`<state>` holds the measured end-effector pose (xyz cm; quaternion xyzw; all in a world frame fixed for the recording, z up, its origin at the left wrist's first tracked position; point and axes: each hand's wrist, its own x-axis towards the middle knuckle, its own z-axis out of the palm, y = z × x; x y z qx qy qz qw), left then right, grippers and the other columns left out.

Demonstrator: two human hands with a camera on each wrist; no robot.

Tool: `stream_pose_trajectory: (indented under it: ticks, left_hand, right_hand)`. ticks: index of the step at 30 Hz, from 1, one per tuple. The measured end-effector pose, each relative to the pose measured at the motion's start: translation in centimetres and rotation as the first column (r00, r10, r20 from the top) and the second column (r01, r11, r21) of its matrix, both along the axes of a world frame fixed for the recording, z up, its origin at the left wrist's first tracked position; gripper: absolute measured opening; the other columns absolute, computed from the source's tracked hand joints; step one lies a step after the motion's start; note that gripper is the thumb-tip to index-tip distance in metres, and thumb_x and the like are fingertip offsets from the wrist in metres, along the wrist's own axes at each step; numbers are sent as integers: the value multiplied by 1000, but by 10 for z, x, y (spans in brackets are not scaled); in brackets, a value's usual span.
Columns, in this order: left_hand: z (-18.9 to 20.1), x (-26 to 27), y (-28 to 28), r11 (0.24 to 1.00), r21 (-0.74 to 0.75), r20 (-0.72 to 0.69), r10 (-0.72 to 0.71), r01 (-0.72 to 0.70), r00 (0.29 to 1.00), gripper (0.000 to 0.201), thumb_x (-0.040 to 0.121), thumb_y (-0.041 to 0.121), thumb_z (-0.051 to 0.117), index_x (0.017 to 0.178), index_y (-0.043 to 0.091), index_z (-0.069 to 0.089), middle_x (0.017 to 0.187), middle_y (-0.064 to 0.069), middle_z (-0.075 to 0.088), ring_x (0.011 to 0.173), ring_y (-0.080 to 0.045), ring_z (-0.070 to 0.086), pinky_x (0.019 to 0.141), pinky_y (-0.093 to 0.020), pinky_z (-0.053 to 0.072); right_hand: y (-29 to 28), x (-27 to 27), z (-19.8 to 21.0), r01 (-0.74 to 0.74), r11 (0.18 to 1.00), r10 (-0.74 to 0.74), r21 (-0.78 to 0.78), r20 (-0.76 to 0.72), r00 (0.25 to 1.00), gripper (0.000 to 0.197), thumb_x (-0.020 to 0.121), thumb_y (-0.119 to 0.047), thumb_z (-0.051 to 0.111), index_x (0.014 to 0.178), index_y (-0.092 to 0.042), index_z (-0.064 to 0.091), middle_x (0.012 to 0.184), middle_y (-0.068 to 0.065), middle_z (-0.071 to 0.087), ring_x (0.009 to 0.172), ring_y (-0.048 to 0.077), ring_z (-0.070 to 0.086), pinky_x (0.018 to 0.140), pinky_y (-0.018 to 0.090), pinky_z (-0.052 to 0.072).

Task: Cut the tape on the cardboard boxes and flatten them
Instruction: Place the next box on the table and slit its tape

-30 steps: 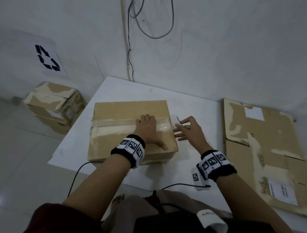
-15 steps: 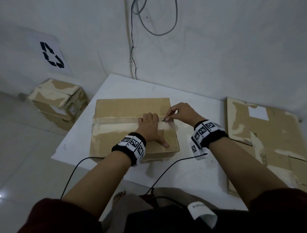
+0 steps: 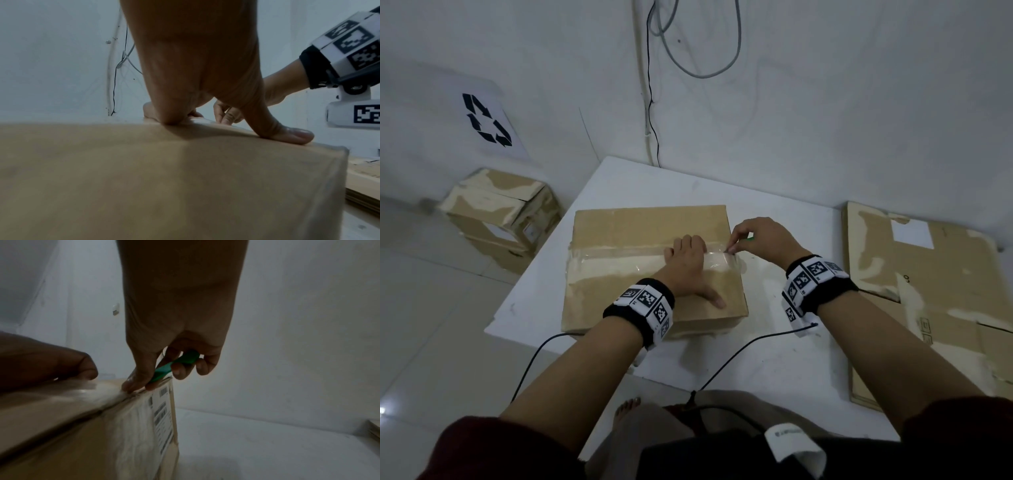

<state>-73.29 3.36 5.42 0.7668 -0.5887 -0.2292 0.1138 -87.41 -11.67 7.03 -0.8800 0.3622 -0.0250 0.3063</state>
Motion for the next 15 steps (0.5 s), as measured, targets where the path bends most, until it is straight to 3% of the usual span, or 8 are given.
stream_pose_trajectory:
  ticks: [6, 9, 11, 13, 15]
  left_hand:
    - [-1, 1, -1, 1000, -20, -27, -12, 12, 1000, 103, 36, 60, 90, 112, 17, 37, 110, 2, 32, 99, -15, 28, 86, -32, 27]
    - [-2, 2, -2, 999, -29, -13, -18, 17, 1000, 103, 36, 61, 90, 112, 16, 37, 110, 2, 32, 98, -15, 27, 86, -32, 27]
    - [-3, 2, -1, 999, -27, -6, -23, 23, 1000, 104, 35, 61, 89, 112, 16, 37, 111, 2, 33, 98, -15, 28, 86, -32, 28]
    - [-3, 1, -1, 999, -34, 0, -32, 32, 999, 104, 35, 61, 90, 112, 17, 37, 111, 2, 33, 98, -14, 28, 86, -31, 27]
    - [2, 4, -3, 997, -77, 33, -24, 27, 999, 105, 34, 61, 89, 113, 16, 36, 110, 2, 32, 98, -14, 27, 86, -31, 27]
  right_hand:
    - [-8, -19, -4, 14, 992, -23, 127, 73, 997, 8, 73, -24, 84, 72, -26, 77, 73, -3, 71, 78, 19, 65, 74, 32, 48]
    - [-2, -24, -11, 60, 976, -95, 211, 161, 982, 8, 75, -18, 84, 75, -15, 77, 64, -2, 67, 67, 8, 65, 69, 21, 47]
    - [3, -28, -13, 88, 951, -150, 295, 195, 969, 8, 77, -16, 83, 75, -13, 76, 62, -3, 65, 59, 0, 60, 56, 12, 42]
    - [7, -34, -13, 110, 925, -187, 364, 184, 965, 6, 79, -14, 81, 78, -11, 75, 62, -4, 66, 52, -4, 53, 49, 12, 37]
    - [11, -39, -13, 122, 902, -176, 414, 94, 980, 5, 82, -12, 78, 83, -7, 76, 64, -5, 67, 50, -3, 50, 50, 14, 36]
